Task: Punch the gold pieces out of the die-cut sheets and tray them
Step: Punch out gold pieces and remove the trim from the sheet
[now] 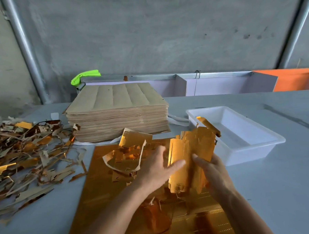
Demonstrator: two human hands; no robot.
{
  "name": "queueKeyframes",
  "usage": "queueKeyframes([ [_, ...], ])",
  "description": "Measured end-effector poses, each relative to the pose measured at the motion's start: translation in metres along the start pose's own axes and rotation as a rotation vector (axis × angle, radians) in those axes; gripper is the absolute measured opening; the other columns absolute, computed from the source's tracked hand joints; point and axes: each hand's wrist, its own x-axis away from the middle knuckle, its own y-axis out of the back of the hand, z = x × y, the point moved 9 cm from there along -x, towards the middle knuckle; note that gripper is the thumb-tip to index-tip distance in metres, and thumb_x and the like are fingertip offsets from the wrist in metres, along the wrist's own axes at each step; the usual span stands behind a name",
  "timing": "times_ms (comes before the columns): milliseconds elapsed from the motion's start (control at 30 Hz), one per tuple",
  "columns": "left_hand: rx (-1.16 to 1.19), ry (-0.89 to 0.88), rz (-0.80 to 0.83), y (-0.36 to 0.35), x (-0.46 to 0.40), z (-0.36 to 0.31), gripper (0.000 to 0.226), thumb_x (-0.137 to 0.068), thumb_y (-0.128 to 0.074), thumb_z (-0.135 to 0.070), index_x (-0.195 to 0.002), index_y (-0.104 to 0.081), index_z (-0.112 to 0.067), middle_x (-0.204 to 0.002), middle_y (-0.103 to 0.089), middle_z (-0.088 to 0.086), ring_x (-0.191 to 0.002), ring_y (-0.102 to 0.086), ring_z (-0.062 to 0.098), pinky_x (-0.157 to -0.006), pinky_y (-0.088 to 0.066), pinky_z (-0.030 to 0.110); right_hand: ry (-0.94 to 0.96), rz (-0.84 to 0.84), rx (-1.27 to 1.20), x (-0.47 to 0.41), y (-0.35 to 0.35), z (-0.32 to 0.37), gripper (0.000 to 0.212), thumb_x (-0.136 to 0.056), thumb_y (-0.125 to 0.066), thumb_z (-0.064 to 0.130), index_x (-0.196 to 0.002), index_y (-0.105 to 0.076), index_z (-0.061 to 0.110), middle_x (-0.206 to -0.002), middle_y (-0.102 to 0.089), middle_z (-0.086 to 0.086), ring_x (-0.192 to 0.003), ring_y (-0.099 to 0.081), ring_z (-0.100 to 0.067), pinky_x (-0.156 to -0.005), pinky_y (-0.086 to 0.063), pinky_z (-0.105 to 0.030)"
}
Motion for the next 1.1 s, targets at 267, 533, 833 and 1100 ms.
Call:
queueKeyframes([
  [267,0.271,-0.019,-0.023,0.008,-0.015,0.007,0.018,-0.084,-0.07,-0.014,-0.079,-0.059,-0.027,-0.084,-0.067,-0.006,-0.083,-0.065,0.009,-0.077,-0.055,0.029,0.129,0.132,0.089,-0.011,-0.011,0.015,0.02,-0.087,-0.063,0.017,-0.106,-0.061,0.019,-0.094,-0.073,0.008,-0.091,-0.069,-0.008,-0.064,-0.055,-0.018],
  [533,0.623,0.132,0.014,-0.04,-0.011,0.024,0.061,-0.081,-0.071,-0.005,-0.133,-0.045,-0.023,-0.122,-0.061,0.002,-0.115,-0.056,0.019,-0.103,-0.044,0.045,0.074,0.24,0.066,0.001,-0.042,-0.019,0.035,-0.082,-0.063,-0.006,-0.094,-0.073,0.025,-0.089,-0.073,-0.011,-0.085,-0.071,-0.027,-0.071,-0.059,-0.032],
  [833,0.638,0.112,-0.086,-0.039,-0.016,0.034,0.027,-0.083,-0.072,-0.017,-0.099,-0.058,-0.033,-0.095,-0.07,-0.007,-0.09,-0.066,0.008,-0.083,-0.054,0.03,0.172,0.011,0.15,-0.013,-0.022,-0.012,0.038,-0.085,-0.065,0.004,-0.114,-0.053,0.026,-0.1,-0.067,0.002,-0.09,-0.066,-0.014,-0.07,-0.06,-0.03],
  [1100,0.668,0.193,-0.043,-0.054,-0.012,0.04,0.02,-0.092,-0.061,-0.022,-0.108,-0.059,-0.034,-0.1,-0.069,-0.007,-0.098,-0.064,0.011,-0.09,-0.05,0.036,0.069,0.002,0.094,-0.016,-0.021,-0.027,0.018,-0.09,-0.063,0.016,-0.107,-0.06,0.022,-0.095,-0.071,0.001,-0.089,-0.07,-0.017,-0.067,-0.056,-0.024],
])
